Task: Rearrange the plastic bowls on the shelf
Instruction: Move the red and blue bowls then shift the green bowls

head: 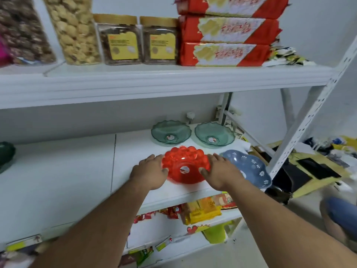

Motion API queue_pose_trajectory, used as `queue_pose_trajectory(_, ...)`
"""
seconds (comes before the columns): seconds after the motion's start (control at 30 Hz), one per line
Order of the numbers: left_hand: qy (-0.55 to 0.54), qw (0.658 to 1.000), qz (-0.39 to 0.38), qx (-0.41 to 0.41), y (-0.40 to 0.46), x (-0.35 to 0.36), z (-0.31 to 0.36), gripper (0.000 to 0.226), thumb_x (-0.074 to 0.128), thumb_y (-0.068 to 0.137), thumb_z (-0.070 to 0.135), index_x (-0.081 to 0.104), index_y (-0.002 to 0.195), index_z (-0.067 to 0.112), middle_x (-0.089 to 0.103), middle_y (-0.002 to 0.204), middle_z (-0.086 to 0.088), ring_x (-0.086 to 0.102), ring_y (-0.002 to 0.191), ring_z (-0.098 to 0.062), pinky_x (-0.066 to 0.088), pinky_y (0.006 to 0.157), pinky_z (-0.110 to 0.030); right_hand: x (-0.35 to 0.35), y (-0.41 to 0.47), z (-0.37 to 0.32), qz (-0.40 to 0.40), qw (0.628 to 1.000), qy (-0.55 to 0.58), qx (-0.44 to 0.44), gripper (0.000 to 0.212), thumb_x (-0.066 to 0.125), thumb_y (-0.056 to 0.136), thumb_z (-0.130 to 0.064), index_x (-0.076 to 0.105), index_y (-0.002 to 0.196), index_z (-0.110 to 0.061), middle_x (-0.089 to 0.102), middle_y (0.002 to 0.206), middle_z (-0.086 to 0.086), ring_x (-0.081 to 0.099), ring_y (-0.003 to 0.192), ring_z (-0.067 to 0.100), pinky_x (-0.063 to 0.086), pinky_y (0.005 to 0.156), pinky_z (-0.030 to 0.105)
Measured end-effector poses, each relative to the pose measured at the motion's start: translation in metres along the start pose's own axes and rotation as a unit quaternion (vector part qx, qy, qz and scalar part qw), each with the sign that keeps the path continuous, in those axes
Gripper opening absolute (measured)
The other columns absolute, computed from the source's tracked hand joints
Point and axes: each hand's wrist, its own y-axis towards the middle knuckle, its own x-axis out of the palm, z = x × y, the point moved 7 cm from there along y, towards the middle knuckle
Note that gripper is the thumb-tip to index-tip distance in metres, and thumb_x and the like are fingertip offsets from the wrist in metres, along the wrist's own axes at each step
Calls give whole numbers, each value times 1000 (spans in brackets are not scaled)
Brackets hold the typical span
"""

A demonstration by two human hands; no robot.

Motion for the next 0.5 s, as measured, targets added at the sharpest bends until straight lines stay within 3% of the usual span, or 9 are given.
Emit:
queue_pose_trajectory(0.23,-17,1000,12,-23,21,25,71,65,44,95,50,27,154,28,35,158,1,41,137,-31,39,108,-46,-13,17,85,-7,999,31,-3,74,40,98,-54,28,154,-8,34,159,17,35,143,37,31,114,43)
queue_pose_trajectory(0.5,-19,999,21,-45,71,30,84,62,45,94,48,34,151,28,43,153,-2,46,133,-32,40,106,-46,-13,64,111,-17,997,73,4,73,42,96,-49,28,154,-8,36,158,17,37,141,38,34,114,45)
